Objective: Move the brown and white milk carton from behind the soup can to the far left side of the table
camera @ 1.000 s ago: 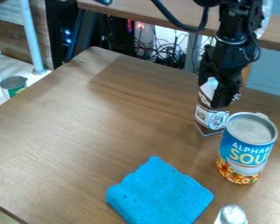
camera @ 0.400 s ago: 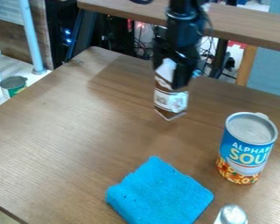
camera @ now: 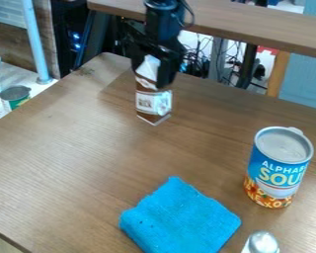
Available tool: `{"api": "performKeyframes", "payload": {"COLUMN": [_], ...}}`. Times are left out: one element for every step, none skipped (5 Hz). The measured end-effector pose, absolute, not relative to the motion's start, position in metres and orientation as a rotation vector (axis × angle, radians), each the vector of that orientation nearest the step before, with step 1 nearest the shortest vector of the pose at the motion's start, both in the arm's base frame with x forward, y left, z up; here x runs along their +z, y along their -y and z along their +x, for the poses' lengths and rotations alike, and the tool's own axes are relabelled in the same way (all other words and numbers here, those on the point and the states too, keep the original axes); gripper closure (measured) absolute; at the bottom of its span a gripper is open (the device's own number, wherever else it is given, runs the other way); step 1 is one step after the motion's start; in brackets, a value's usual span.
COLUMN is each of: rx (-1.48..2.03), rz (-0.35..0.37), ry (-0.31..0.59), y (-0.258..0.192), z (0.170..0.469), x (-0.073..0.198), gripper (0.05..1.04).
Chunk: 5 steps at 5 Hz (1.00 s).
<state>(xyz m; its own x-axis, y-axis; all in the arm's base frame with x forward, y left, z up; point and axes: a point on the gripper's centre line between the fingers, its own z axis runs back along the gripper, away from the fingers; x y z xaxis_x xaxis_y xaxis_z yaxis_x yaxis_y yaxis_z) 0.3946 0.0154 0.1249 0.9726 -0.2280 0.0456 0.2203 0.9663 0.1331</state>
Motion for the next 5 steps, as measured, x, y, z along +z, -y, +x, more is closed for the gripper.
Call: {"api": "performKeyframes", "payload": {"rx": [-0.152, -0.120, -0.095, -0.086, -0.076], "rz": [0.131, 0.130, 0.129, 0.126, 0.139], "ry": [0.062, 0.052, 0.038, 0.019, 0.009], "y": [-0.040, -0.051, -0.061, -0.070, -0.082], "z": [0.399, 0.403, 0.407, 0.409, 0.409], "x": [0.126, 0.122, 0.116, 0.107, 0.100], "gripper": [0.253, 0.253, 0.253, 0.253, 0.253]}}
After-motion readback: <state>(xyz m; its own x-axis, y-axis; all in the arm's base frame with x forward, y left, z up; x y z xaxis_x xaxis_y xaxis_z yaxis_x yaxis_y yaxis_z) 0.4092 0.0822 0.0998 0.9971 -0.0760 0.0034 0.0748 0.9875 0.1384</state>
